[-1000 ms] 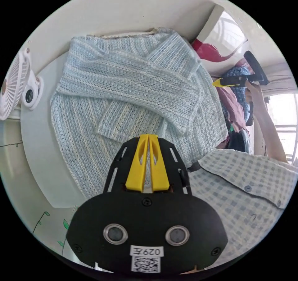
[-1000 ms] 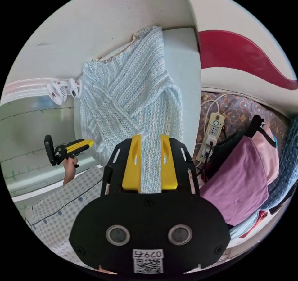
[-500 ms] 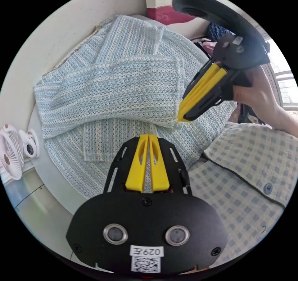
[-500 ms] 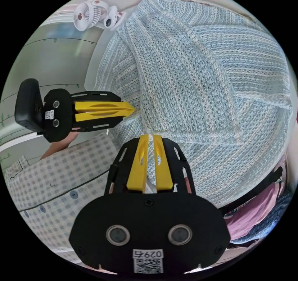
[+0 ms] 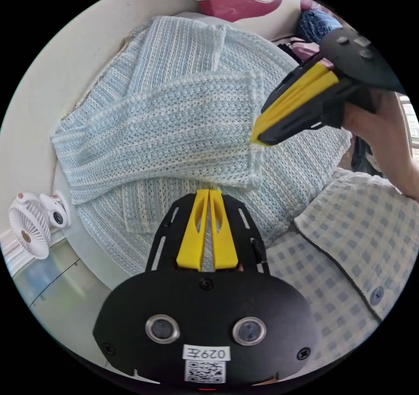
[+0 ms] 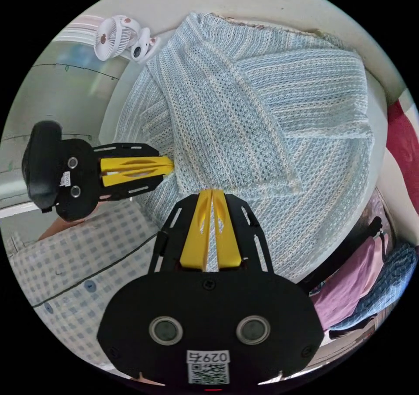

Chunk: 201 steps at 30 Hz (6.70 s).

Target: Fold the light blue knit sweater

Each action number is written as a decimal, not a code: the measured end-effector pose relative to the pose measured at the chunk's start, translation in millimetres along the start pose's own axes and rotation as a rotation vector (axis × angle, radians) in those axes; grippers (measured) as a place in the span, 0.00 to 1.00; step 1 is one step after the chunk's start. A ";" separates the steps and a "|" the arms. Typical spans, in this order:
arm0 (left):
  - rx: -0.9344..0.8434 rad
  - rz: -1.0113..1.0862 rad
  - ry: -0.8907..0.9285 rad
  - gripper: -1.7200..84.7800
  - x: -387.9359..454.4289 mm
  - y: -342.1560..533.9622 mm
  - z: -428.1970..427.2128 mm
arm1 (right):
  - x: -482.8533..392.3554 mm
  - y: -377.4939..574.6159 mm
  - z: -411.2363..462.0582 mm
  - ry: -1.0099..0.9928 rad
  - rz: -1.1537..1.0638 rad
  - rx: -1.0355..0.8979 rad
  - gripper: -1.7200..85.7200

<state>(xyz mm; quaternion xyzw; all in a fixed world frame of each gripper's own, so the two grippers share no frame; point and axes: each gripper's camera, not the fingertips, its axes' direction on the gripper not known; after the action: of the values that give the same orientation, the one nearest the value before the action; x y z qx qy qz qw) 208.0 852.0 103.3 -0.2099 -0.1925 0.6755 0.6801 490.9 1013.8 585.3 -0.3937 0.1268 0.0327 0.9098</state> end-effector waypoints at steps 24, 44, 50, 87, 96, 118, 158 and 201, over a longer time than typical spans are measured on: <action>0.015 -0.110 0.215 0.01 -41.5 0.6 -11.3 | -95.9 -10.0 53.2 0.120 -0.020 0.009 0.01; -0.027 -0.142 0.280 0.01 -71.7 -15.5 -0.8 | -134.5 -26.3 76.2 0.147 -0.019 0.005 0.01; -0.048 -0.142 0.293 0.01 -76.6 -23.3 2.2 | -140.3 -28.8 79.6 0.141 -0.012 0.014 0.01; -0.058 -0.147 0.277 0.01 -65.0 -53.0 9.0 | -185.5 -30.6 81.9 0.176 -0.033 0.038 0.01; -0.055 -0.141 0.280 0.01 -60.9 -56.4 12.5 | -191.1 -22.9 74.9 0.169 -0.029 0.044 0.01; -0.049 -0.120 0.258 0.01 -54.2 -46.2 30.3 | -187.7 18.0 38.8 0.186 -0.030 0.051 0.01; 0.345 -0.791 0.453 0.05 -217.8 379.6 157.0 | 137.0 343.4 -212.5 -0.302 0.127 0.267 0.02; 0.304 -0.843 0.886 0.01 -328.2 668.2 317.0 | 296.4 721.4 -329.6 -0.682 0.808 0.634 0.02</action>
<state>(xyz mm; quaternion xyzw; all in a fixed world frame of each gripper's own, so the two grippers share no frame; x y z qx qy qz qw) -529.3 531.5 11.5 -0.2772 0.1396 0.2182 0.9252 594.6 1259.1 -218.4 0.0079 -0.0286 0.4596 0.8876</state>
